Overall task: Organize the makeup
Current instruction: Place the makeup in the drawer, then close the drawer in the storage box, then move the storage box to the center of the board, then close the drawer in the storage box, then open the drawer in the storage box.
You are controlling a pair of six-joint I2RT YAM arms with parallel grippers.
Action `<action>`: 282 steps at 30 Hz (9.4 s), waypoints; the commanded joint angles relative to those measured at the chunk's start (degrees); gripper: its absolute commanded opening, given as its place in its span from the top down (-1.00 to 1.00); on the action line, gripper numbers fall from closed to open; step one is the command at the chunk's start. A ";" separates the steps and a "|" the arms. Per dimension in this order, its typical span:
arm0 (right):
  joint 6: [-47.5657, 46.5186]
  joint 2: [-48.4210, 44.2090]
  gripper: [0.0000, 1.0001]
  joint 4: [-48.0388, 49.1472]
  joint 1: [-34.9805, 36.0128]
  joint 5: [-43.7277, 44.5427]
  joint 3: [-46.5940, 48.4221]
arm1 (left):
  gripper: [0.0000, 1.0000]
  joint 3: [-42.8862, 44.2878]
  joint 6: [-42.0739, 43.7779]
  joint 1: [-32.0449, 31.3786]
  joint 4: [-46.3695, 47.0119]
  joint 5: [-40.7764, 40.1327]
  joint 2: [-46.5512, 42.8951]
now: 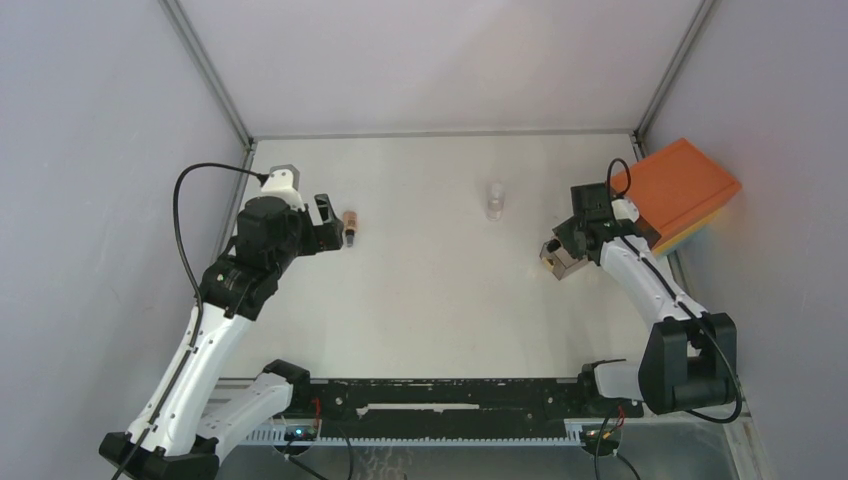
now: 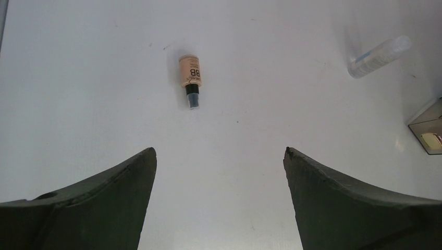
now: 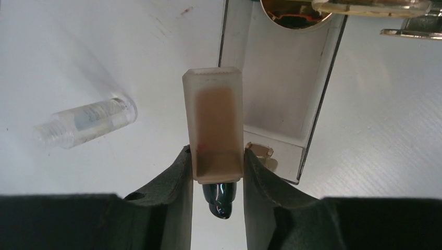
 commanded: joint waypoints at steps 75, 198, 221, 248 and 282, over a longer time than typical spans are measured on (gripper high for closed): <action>-29.50 14.64 0.87 6.33 2.76 25.23 6.35 | -0.90 -1.33 -0.61 0.37 2.91 3.59 -0.63; -41.38 -3.55 0.37 1.74 34.35 30.44 8.68 | -0.93 -10.07 -8.80 -14.83 19.53 7.61 6.83; -31.96 -11.87 0.09 -5.05 -6.81 -9.27 13.58 | -0.72 8.55 -63.01 -34.37 71.28 15.34 66.33; -30.64 -15.52 0.08 -3.16 -8.38 -9.86 12.25 | -0.26 24.02 -82.53 -39.33 77.33 5.58 88.19; -30.80 -15.35 0.05 -2.03 -8.49 -9.67 11.28 | 0.40 -15.62 -84.99 -39.93 87.93 5.65 67.79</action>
